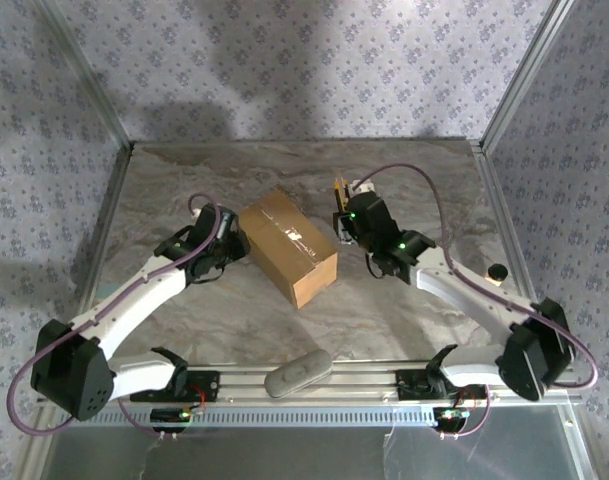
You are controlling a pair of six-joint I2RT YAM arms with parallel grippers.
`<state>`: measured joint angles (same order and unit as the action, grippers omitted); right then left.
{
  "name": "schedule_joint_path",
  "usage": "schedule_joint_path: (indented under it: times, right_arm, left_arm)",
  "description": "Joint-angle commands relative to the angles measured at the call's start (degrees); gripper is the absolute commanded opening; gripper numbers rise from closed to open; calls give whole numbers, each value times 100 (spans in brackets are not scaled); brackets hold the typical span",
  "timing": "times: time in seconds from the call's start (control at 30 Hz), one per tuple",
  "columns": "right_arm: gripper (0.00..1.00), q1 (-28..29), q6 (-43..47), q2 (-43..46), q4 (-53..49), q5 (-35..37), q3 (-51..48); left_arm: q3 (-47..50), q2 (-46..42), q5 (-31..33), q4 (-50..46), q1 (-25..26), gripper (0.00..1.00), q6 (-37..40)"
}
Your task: Unpack the express box
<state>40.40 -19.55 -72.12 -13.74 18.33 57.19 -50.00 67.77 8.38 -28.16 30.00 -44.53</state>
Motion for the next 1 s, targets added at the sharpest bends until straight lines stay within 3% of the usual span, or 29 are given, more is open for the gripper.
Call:
schedule_joint_path:
  times: [0.0,0.2,0.5,0.73,0.97]
  right_arm:
    - [0,183,-139,461,-692,247,-191]
    - [0,909,-560,1227,-1692,799,-542]
    - [0,2685,-1592,2085,-2965,2260,-756]
    - [0,3657,-2492,1816,-3739,2555,-542]
    - [0,4301,-2917,1390,-3552,2694,-566]
  left_arm:
    - [-128,-267,-20,-468,-20,43,186]
    - [-454,-326,-107,-918,-13,43,392]
    - [-852,-104,-223,-765,-11,43,529]
    - [-729,-150,-434,-436,-11,43,498]
    - [-688,-130,-482,-267,-5,43,429]
